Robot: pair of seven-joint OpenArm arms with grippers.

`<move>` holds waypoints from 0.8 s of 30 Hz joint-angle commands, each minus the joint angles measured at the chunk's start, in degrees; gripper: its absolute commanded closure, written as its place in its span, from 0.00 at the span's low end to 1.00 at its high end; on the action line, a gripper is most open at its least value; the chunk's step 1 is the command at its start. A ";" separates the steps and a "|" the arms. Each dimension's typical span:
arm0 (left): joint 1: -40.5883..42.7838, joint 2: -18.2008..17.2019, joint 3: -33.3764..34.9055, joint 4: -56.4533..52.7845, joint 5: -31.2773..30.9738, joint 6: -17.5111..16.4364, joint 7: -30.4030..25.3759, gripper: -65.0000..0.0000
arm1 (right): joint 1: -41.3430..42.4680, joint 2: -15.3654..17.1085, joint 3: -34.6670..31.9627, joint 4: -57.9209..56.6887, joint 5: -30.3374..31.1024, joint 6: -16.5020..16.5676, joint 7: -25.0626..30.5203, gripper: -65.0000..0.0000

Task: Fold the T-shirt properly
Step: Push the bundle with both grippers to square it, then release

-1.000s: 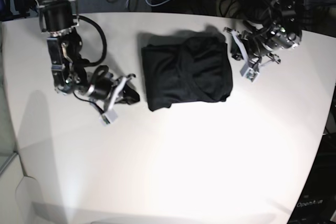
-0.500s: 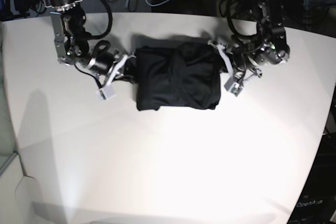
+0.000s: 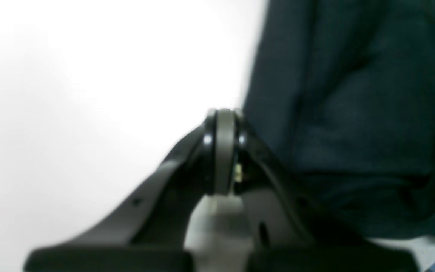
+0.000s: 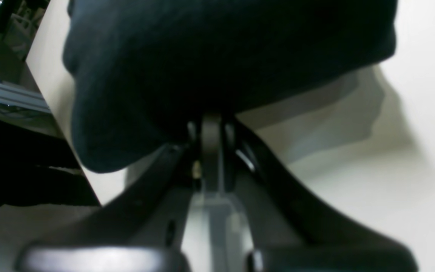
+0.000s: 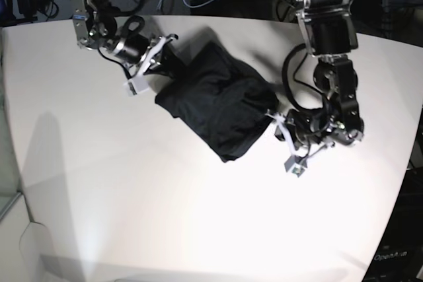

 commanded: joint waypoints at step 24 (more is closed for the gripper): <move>14.76 0.92 -3.58 4.92 -0.55 0.10 2.84 1.00 | 11.99 12.39 6.45 -1.57 -0.90 -0.51 -0.09 1.00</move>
